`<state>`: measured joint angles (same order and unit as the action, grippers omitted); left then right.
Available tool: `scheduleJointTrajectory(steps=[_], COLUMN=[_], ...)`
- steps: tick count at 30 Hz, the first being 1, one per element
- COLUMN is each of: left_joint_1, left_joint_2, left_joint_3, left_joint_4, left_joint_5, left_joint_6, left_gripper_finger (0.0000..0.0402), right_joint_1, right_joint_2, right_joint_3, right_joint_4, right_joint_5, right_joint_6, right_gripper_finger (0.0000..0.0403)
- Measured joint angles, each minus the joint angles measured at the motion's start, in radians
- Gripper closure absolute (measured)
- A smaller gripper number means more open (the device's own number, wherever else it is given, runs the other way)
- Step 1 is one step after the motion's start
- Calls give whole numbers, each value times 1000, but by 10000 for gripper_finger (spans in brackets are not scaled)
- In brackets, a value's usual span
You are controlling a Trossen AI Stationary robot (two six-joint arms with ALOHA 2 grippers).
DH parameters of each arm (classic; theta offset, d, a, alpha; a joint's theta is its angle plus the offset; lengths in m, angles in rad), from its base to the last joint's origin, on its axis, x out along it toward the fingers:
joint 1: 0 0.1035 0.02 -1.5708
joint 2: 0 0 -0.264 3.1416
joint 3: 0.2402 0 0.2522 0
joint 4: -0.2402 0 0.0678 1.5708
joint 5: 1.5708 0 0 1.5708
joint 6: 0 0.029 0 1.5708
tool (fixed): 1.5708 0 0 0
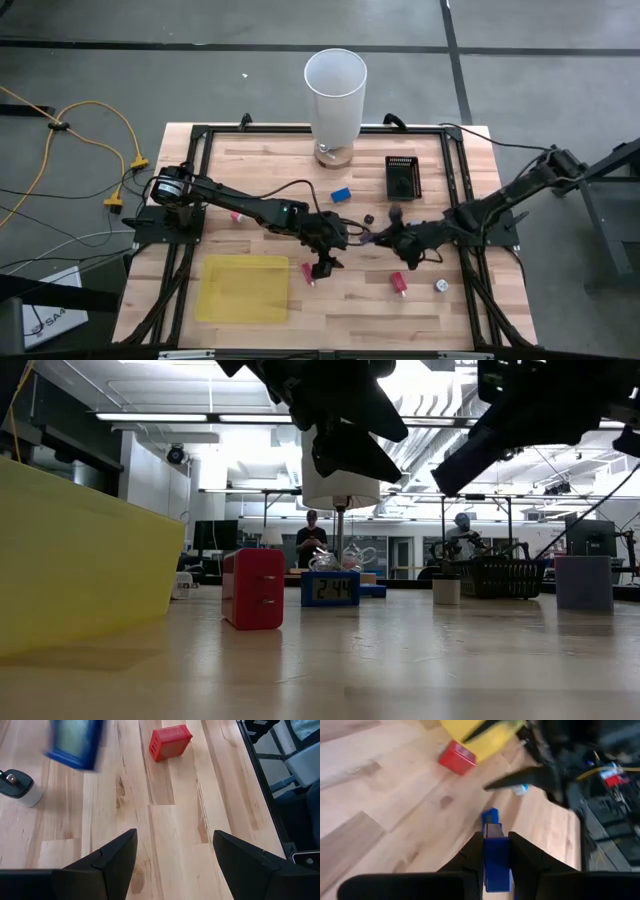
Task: Pick & Place Office items
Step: Put the violet digital clock into the black bin
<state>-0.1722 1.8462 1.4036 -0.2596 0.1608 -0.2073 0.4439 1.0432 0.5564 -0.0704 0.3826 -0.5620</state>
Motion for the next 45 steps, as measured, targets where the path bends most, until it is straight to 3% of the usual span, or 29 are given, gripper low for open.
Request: scheduleJointTrajectory(steps=[6, 13, 21, 26, 30, 45], left_joint_1=[0, 0, 0, 0, 0, 0], left_joint_2=[0, 0, 0, 0, 0, 0], left_joint_3=[0, 0, 0, 0, 0, 0], left_joint_4=[0, -1, -1, -1, -1, -1], left_joint_5=[0, 0, 0, 0, 0, 0], left_joint_6=[9, 9, 10, 10, 10, 10], left_gripper_finger=[147, 147, 147, 147, 147, 147], right_joint_1=[-43, -72, -73, -102, -150, -432], right_joint_2=[-120, -197, -208, -208, -208, -208], right_joint_3=[0, 0, 0, 0, 0, 0], right_joint_4=[-107, -156, -159, -159, -159, -159], right_joint_5=[74, 60, 64, 158, 203, 210], right_joint_6=[21, 72, 72, 72, 72, 69], right_gripper_finger=[344, 344, 343, 343, 343, 343])
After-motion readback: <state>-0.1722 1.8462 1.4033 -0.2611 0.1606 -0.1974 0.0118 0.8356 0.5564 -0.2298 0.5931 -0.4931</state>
